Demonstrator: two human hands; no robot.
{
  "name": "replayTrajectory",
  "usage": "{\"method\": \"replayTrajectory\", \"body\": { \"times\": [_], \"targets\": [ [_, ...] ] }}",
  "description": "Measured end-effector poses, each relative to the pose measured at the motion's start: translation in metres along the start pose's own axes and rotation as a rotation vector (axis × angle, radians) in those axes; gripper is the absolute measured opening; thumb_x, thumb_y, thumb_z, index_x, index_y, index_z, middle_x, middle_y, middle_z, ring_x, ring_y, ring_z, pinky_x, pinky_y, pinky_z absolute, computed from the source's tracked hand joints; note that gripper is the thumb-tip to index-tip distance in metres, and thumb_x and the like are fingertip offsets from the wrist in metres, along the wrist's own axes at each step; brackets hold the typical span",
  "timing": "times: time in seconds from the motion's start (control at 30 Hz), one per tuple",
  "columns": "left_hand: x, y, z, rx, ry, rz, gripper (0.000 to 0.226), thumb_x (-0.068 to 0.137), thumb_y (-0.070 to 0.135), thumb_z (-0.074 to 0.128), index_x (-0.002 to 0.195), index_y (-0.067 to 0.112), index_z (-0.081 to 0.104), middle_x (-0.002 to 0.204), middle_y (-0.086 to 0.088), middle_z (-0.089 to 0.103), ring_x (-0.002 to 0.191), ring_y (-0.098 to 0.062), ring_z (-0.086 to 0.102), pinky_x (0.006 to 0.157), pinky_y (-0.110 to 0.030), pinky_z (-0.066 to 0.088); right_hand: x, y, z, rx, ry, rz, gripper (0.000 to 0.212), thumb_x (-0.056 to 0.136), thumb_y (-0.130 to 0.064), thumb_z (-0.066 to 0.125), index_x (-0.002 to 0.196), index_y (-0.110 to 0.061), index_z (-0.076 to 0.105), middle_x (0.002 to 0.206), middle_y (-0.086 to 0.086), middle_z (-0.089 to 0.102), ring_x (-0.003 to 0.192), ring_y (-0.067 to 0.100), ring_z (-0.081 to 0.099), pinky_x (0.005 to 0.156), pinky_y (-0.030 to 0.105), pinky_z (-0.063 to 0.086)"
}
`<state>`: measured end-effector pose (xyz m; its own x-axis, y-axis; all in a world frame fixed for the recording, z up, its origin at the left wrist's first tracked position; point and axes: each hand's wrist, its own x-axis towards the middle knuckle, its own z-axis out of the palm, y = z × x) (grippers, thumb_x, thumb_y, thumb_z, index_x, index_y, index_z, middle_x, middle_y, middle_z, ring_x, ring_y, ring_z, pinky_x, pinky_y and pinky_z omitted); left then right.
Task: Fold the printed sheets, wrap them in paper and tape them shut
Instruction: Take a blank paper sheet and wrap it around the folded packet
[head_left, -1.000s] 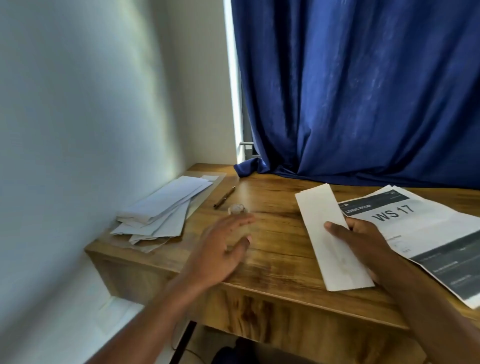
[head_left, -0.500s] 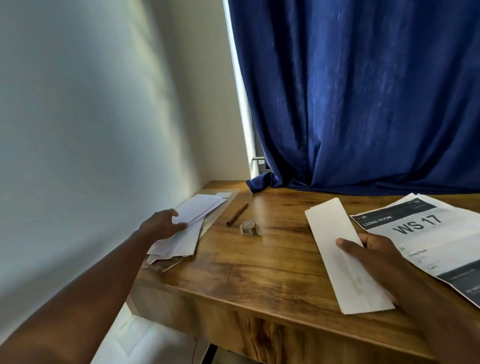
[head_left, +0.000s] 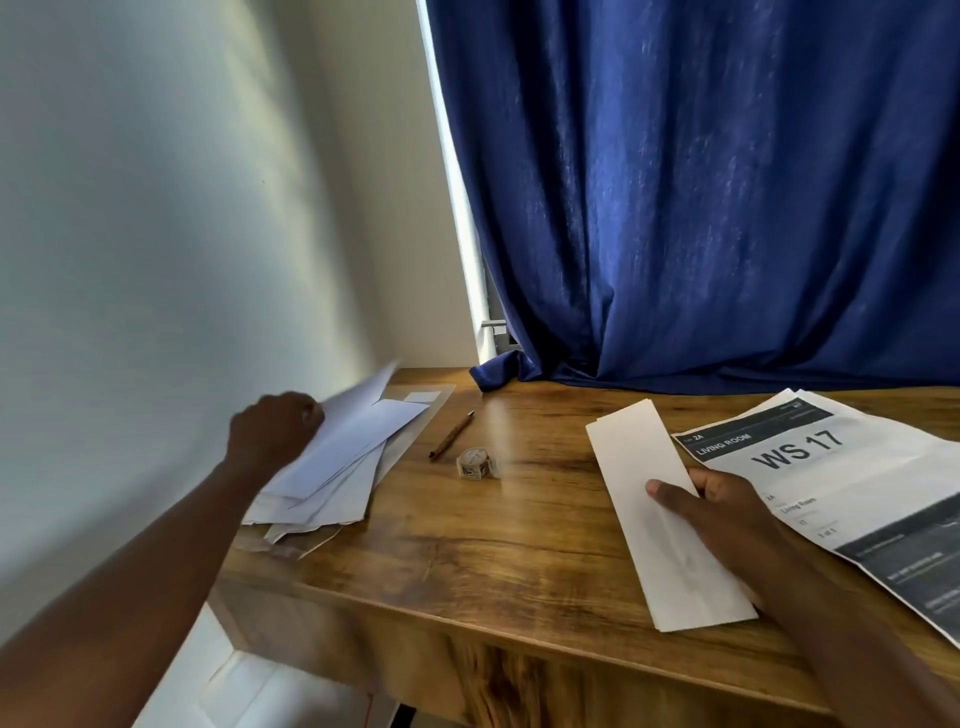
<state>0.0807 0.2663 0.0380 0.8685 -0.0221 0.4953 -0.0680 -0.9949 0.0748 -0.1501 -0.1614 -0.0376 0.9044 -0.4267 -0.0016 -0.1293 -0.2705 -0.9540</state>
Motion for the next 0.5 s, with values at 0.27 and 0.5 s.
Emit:
{"method": "replayTrajectory", "body": {
  "times": [0.27, 0.5],
  "targets": [
    [-0.017, 0.076, -0.088, -1.141, 0.332, -0.045, 0.027, 0.099, 0.022, 0.056, 0.077, 0.028, 0.071, 0.081, -0.012, 0.065, 0.066, -0.025, 0.054, 0.049, -0.035, 0.047, 0.006, 0.000, 0.002, -0.044, 0.040, -0.044, 0.077, 0.096, -0.035, 0.067, 0.157, -0.040, 0.021, 0.156, 0.000, 0.039, 0.129, 0.025, 0.051, 0.097, 0.043, 0.047],
    [-0.103, 0.207, -0.049, -1.814, -0.343, -0.180, 0.005, 0.103, 0.011, 0.059, 0.101, 0.014, 0.062, 0.078, -0.001, 0.074, 0.060, -0.021, 0.071, 0.047, -0.031, 0.057, -0.019, -0.014, -0.006, 0.314, -0.047, -0.054, 0.021, 0.095, -0.019, 0.066, 0.106, -0.031, 0.079, 0.119, -0.007, 0.071, 0.110, 0.016, 0.064, 0.081, 0.024, 0.051]
  ]
}}
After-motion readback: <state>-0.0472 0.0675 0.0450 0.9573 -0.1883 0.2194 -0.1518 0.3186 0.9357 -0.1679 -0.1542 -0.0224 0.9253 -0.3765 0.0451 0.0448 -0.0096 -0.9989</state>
